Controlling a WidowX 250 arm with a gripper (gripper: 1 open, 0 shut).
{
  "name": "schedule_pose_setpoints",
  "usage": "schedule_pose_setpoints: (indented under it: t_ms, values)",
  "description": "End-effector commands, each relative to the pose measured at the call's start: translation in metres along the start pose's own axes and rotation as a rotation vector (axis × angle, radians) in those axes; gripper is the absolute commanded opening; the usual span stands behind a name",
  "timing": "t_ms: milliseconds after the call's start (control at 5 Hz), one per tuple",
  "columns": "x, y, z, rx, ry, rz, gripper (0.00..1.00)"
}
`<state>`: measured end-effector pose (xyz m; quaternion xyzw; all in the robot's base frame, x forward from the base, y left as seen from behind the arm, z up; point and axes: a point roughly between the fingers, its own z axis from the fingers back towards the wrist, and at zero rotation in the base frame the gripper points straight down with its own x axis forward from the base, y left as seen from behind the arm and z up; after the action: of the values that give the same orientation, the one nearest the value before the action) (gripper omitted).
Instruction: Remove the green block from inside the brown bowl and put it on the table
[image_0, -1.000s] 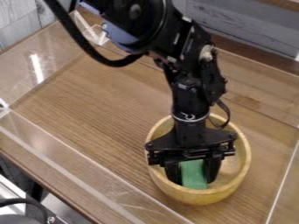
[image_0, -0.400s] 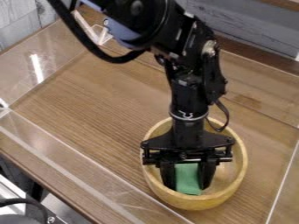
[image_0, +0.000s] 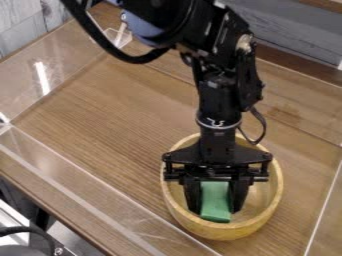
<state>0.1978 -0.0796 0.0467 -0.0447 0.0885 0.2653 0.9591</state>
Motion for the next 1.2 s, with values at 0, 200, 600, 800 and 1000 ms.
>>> schedule_pose_setpoints:
  t_ms: [0, 200, 600, 800, 1000]
  values:
    - [0.004, -0.01, 0.017, -0.052, -0.044, -0.029, 0.0]
    - [0.004, -0.011, 0.018, -0.055, -0.043, -0.035, 0.0]
    - [0.005, -0.012, 0.022, -0.062, -0.039, -0.051, 0.0]
    - [0.004, -0.011, 0.025, -0.066, -0.037, -0.06, 0.0]
    - [0.004, -0.011, 0.027, -0.071, -0.037, -0.063, 0.0]
